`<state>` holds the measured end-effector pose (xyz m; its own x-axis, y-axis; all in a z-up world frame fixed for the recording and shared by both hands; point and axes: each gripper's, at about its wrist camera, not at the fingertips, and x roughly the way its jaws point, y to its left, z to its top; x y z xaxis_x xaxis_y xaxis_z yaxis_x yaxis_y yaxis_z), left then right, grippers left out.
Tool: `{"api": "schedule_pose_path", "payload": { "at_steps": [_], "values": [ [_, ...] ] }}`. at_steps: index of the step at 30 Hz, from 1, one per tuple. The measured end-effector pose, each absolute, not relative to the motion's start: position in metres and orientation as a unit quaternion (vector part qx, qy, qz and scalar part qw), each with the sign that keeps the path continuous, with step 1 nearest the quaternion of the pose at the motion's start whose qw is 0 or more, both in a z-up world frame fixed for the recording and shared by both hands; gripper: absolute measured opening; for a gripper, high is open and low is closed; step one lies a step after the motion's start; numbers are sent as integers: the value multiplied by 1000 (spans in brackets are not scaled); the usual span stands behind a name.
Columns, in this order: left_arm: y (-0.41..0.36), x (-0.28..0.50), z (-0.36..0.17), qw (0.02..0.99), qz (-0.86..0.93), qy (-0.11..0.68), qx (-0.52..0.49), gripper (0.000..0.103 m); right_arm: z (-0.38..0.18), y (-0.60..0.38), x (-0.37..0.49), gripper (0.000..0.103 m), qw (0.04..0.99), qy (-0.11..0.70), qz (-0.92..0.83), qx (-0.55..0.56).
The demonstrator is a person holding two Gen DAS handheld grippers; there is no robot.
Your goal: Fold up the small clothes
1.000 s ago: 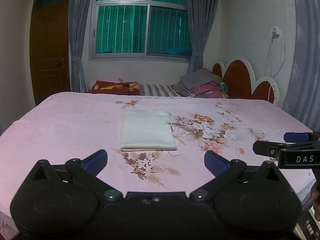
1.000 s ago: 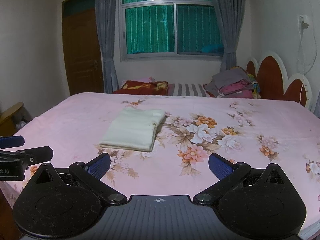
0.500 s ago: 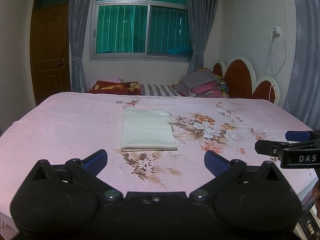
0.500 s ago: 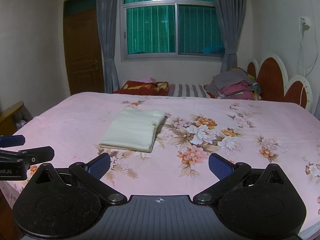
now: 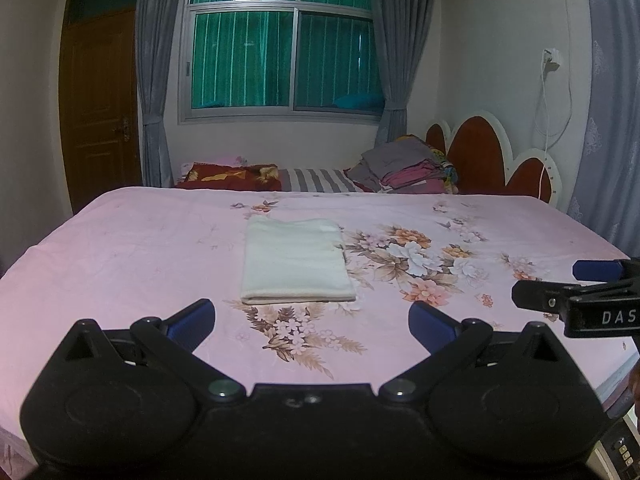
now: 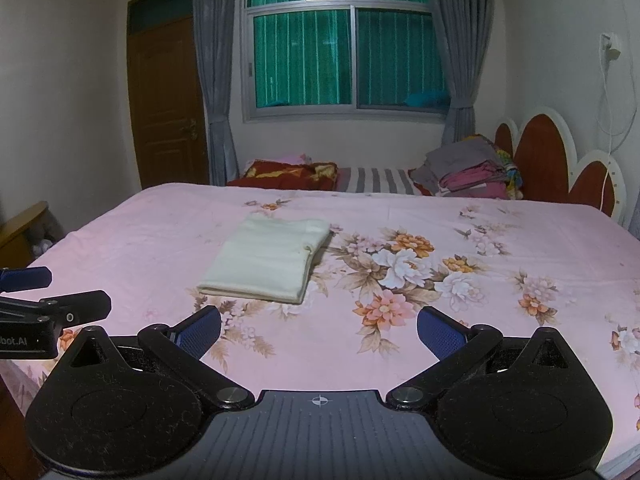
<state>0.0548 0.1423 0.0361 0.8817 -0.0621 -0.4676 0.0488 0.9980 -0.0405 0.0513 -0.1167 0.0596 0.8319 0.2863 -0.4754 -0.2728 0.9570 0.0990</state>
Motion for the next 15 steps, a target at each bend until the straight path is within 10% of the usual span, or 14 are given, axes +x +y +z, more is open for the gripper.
{"api": "schedule_pose_path", "payload": {
  "at_steps": [15],
  "values": [
    [140,54,35,971,-29,236,-10,103,58,-130,53,103,956,249,155,12]
  ]
}}
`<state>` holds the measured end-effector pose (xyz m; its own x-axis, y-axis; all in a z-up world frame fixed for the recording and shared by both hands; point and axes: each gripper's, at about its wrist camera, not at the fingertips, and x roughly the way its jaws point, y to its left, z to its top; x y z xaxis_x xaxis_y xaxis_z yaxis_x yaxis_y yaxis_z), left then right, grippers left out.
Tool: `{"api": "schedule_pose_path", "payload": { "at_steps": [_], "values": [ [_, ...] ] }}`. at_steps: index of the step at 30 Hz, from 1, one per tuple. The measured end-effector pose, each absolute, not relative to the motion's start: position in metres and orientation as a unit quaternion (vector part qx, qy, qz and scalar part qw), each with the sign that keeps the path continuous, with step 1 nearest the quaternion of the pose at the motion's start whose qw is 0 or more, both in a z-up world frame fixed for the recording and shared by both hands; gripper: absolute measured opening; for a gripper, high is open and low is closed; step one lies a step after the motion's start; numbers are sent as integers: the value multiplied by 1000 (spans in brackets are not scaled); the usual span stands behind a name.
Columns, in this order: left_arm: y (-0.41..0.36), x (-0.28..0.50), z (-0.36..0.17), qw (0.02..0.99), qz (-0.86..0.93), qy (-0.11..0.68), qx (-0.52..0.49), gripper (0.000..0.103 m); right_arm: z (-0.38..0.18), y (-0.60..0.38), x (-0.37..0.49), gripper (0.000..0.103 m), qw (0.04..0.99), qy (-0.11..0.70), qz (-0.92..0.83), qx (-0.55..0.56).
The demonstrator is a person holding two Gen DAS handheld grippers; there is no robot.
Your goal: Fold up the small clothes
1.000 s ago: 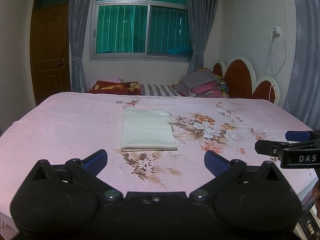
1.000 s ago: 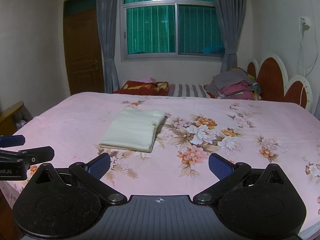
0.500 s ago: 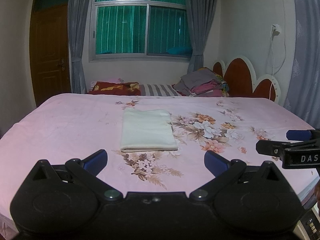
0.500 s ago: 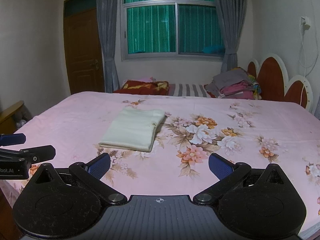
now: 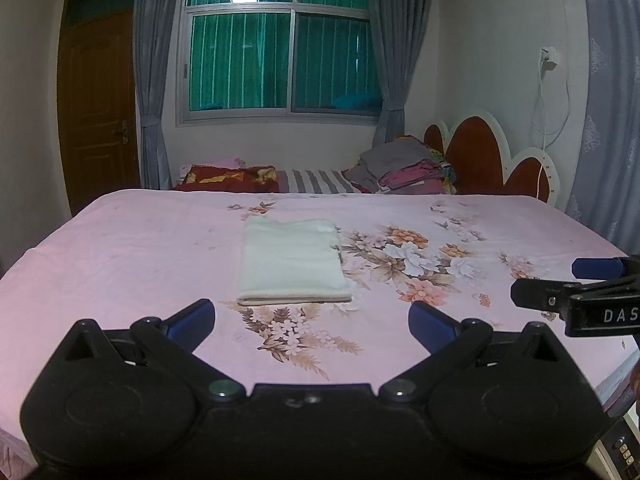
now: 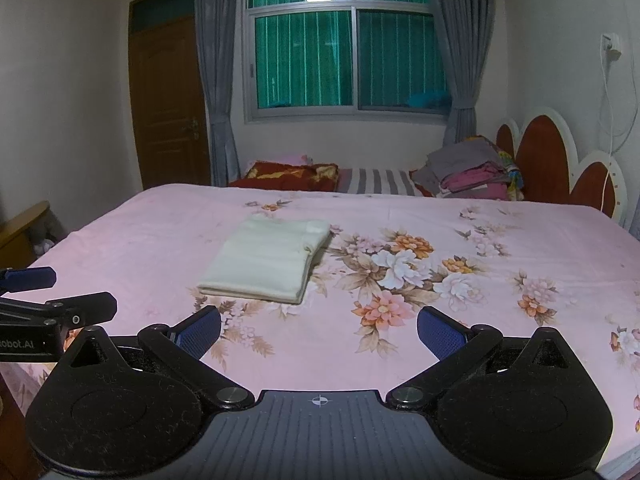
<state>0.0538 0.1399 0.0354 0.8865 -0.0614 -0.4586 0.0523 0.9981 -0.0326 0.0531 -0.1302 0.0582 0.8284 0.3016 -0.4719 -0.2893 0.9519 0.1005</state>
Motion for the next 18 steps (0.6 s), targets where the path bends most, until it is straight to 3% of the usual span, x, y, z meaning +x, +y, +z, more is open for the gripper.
{"api": "schedule_pose_path", "payload": {
  "at_steps": [18],
  "values": [
    [136,53,38,973,-29,226,-21,103,56,-135,53,103,955,249,162,10]
  ]
}}
